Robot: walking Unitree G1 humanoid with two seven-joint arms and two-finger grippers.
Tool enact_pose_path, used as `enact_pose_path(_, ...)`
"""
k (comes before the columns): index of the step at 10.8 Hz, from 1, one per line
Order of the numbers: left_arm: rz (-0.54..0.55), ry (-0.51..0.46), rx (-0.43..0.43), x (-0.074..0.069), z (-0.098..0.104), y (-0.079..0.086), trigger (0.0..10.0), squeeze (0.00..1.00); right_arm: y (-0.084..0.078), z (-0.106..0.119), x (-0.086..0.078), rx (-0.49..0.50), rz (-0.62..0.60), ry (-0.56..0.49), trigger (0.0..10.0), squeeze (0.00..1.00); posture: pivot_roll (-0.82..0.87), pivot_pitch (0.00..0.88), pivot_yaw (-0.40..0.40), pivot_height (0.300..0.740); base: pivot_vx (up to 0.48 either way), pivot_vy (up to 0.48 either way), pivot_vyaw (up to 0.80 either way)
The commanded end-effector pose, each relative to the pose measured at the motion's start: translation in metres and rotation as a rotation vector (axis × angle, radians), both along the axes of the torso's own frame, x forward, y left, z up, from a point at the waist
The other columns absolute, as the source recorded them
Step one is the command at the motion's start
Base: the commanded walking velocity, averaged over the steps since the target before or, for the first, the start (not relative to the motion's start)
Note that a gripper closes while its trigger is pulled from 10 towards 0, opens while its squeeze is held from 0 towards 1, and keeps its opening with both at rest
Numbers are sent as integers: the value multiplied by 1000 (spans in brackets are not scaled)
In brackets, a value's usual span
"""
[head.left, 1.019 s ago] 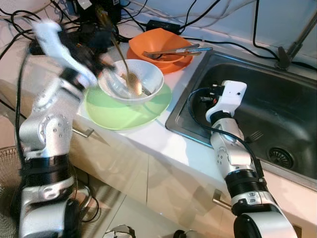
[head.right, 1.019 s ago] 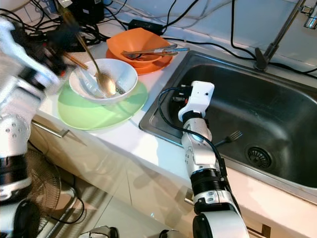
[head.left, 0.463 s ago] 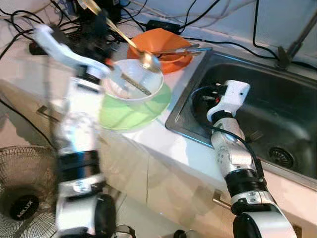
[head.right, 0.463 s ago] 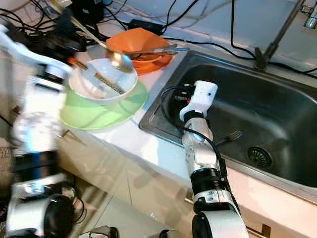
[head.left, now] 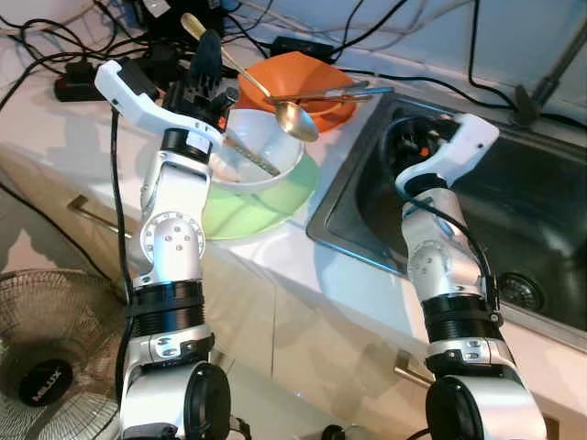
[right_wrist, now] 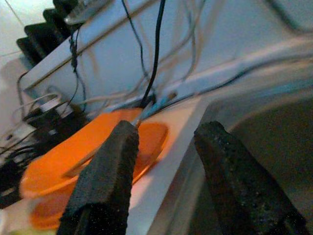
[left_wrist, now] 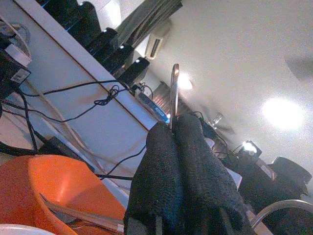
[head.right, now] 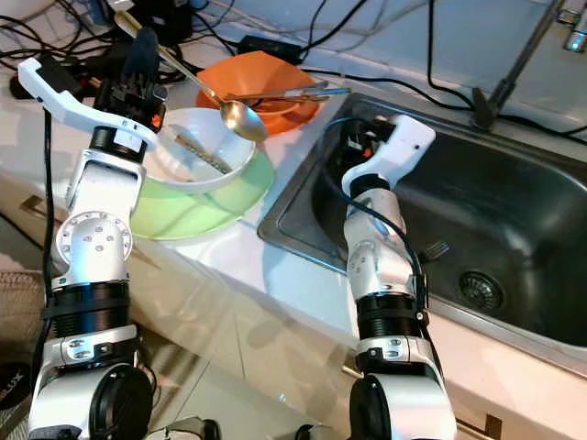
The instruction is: Kitchen organization
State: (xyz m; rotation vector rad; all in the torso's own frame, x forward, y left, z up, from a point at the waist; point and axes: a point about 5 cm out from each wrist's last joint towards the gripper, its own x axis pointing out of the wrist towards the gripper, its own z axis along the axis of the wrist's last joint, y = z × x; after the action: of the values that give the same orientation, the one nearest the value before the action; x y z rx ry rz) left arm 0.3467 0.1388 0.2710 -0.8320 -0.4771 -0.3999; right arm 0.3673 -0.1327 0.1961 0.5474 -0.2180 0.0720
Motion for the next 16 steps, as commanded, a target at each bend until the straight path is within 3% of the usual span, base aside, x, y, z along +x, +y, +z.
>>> enact_pose_path(1, -4, 10, 13, 0, -3, -4, 10000, 0, 0, 9, 0, 51, 34, -18, 10000, 1000, 92, 60, -37, 740, 0, 0, 0)
enact_pose_path(2, -2, 8, 24, 0, -3, -5, 10000, 0, 12, -1, 0, 26, 150, 41, 10000, 1000, 88, 56, -36, 740, 0, 0, 0)
enact_pose_path(3, -1, 7, 27, 1, -3, -5, 10000, 0, 19, -4, -4, 61, 220, 53, 10000, 875, 93, 54, -37, 740, 0, 0, 0)
enact_pose_path(4, 2, 6, 23, 1, -3, -3, 10000, 0, 24, -2, -7, 128, 272, 56, 10000, 0, 95, 51, -36, 740, 0, 0, 0)
enact_pose_path(5, -6, 7, 28, 0, -4, -5, 10000, 0, 24, 0, -7, 153, 295, 53, 10000, 0, 94, 48, -36, 740, 0, 0, 0)
enact_pose_path(6, -9, 8, 28, -1, -5, -6, 10000, 0, 24, 3, -8, 185, 314, 46, 10000, 839, 93, 45, -37, 740, 0, 0, 0)
enact_pose_path(7, -11, 9, 28, -1, -5, -7, 10000, 0, 23, 6, -8, 265, 327, 44, 10000, 1000, 93, 43, -38, 740, 0, 0, 0)
enact_pose_path(9, -19, 8, 27, 0, -5, -8, 10000, 0, 27, 11, -12, 371, 414, 35, 10000, 1000, 95, 43, -36, 740, 0, 0, 0)
enact_pose_path(10, -23, 11, 28, 0, -5, -10, 10000, 0, 30, 13, -13, 399, 447, 31, 10000, 0, 98, 47, -38, 740, 0, 0, 0)
enact_pose_path(14, -134, -10, -26, -1, 0, -32, 10000, 0, 44, 14, -22, 426, 546, 38, 10000, 0, 105, 83, -41, 740, 0, 0, 0)
enact_pose_path(16, -166, -35, -85, -1, 6, -34, 10000, 0, 46, 11, -24, 411, 558, 47, 10000, 0, 103, 92, -41, 740, 0, 0, 0)
